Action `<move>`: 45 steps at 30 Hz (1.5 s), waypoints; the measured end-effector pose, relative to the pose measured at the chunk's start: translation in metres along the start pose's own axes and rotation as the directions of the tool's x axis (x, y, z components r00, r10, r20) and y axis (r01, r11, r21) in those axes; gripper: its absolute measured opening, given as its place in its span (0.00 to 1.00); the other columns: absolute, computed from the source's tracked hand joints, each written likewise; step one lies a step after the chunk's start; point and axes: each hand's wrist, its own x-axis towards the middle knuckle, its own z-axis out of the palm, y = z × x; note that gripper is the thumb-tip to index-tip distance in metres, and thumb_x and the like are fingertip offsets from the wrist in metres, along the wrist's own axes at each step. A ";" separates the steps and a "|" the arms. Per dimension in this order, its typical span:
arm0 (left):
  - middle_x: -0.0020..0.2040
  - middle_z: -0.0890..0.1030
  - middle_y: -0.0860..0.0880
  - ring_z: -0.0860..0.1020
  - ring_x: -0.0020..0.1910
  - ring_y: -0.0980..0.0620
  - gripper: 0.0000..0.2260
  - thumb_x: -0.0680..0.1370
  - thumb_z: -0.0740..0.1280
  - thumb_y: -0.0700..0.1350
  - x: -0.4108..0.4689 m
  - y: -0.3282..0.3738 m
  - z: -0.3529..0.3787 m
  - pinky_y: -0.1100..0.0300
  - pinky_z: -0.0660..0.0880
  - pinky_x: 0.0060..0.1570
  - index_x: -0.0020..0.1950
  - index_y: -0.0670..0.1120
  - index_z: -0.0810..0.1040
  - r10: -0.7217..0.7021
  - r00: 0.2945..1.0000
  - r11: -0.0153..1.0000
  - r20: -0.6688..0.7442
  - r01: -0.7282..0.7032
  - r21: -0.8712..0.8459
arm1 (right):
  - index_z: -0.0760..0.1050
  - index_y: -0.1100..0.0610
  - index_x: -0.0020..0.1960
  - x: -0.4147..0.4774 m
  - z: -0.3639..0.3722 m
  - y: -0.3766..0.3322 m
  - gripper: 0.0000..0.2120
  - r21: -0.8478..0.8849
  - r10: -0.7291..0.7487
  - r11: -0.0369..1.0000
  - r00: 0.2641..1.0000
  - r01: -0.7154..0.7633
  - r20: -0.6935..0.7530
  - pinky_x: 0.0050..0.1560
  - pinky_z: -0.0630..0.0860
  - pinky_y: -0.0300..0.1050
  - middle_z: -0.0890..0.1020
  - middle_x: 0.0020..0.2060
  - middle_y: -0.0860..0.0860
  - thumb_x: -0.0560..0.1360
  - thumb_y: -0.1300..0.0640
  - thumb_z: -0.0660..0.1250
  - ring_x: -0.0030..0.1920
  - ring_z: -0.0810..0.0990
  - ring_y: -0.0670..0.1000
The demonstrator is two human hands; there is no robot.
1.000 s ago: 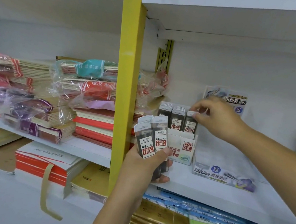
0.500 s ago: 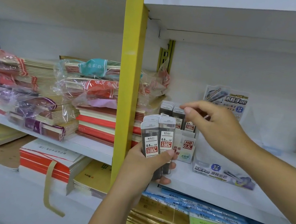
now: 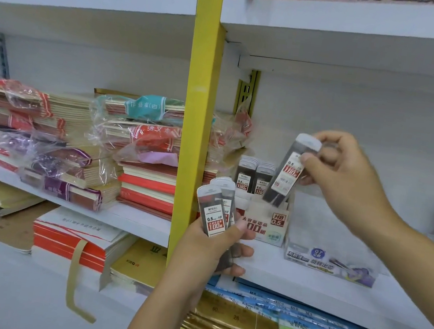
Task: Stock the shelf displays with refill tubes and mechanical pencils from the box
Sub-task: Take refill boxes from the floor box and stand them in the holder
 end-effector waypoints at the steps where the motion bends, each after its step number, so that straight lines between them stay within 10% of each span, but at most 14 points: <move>1: 0.47 0.87 0.49 0.85 0.41 0.52 0.10 0.77 0.70 0.50 0.000 0.000 0.000 0.61 0.79 0.34 0.58 0.51 0.78 0.006 1.000 1.000 -0.003 -0.006 0.013 | 0.69 0.45 0.49 0.005 -0.003 -0.002 0.12 -0.046 -0.050 0.998 0.999 0.049 -0.021 0.37 0.79 0.38 0.85 0.41 0.45 0.78 0.62 0.65 0.39 0.84 0.46; 8: 0.47 0.87 0.50 0.84 0.39 0.53 0.09 0.78 0.70 0.50 0.002 -0.002 -0.001 0.61 0.79 0.32 0.57 0.53 0.78 0.012 1.000 1.000 -0.004 -0.012 0.016 | 0.70 0.47 0.53 0.024 -0.006 0.014 0.11 -0.391 -0.127 0.913 0.992 0.115 -0.004 0.47 0.80 0.49 0.81 0.45 0.47 0.76 0.60 0.67 0.43 0.82 0.47; 13: 0.47 0.87 0.48 0.84 0.39 0.52 0.08 0.78 0.70 0.50 0.004 -0.003 -0.001 0.60 0.79 0.32 0.57 0.53 0.79 0.003 1.000 1.000 -0.014 -0.003 0.005 | 0.69 0.43 0.51 0.030 -0.004 0.032 0.13 -0.491 -0.094 0.864 0.994 0.111 0.060 0.40 0.72 0.36 0.81 0.42 0.42 0.75 0.59 0.68 0.42 0.78 0.38; 22: 0.46 0.87 0.48 0.85 0.39 0.51 0.08 0.81 0.67 0.47 0.005 -0.002 0.001 0.59 0.80 0.31 0.59 0.54 0.76 0.007 1.000 0.999 -0.004 -0.007 0.034 | 0.77 0.49 0.44 0.033 0.001 0.061 0.04 -0.632 -0.065 0.769 0.995 0.095 0.070 0.53 0.64 0.44 0.75 0.47 0.50 0.73 0.56 0.71 0.55 0.71 0.52; 29: 0.47 0.87 0.47 0.87 0.41 0.47 0.07 0.80 0.68 0.47 0.004 0.000 -0.002 0.60 0.79 0.30 0.58 0.52 0.79 -0.027 1.000 0.999 -0.004 0.027 -0.020 | 0.80 0.51 0.57 0.024 -0.001 0.057 0.10 -0.692 -0.008 0.721 0.999 0.029 0.033 0.59 0.61 0.44 0.73 0.53 0.52 0.77 0.54 0.67 0.63 0.67 0.55; 34: 0.48 0.87 0.46 0.87 0.45 0.46 0.08 0.79 0.69 0.47 0.001 0.001 -0.002 0.59 0.81 0.33 0.57 0.50 0.80 -0.032 0.999 0.999 0.032 0.033 -0.003 | 0.80 0.50 0.55 -0.010 0.006 0.023 0.10 -0.579 -0.186 0.791 0.979 0.197 0.080 0.53 0.70 0.40 0.77 0.46 0.42 0.77 0.53 0.64 0.52 0.74 0.45; 38: 0.49 0.87 0.46 0.86 0.46 0.46 0.08 0.80 0.68 0.47 -0.003 0.003 0.002 0.58 0.82 0.35 0.59 0.49 0.80 -0.033 0.996 0.999 0.082 0.031 0.022 | 0.79 0.41 0.55 -0.031 0.020 0.001 0.10 -0.257 0.015 0.965 0.975 0.044 0.220 0.44 0.73 0.27 0.81 0.43 0.36 0.75 0.51 0.68 0.45 0.78 0.35; 45: 0.52 0.87 0.47 0.86 0.50 0.46 0.08 0.77 0.71 0.49 -0.004 0.002 0.003 0.55 0.83 0.40 0.56 0.52 0.83 -0.033 0.989 0.999 0.141 0.035 -0.015 | 0.79 0.43 0.54 -0.035 0.024 0.003 0.11 -0.117 0.121 0.989 0.953 -0.092 0.276 0.45 0.77 0.35 0.85 0.40 0.46 0.74 0.56 0.70 0.42 0.83 0.42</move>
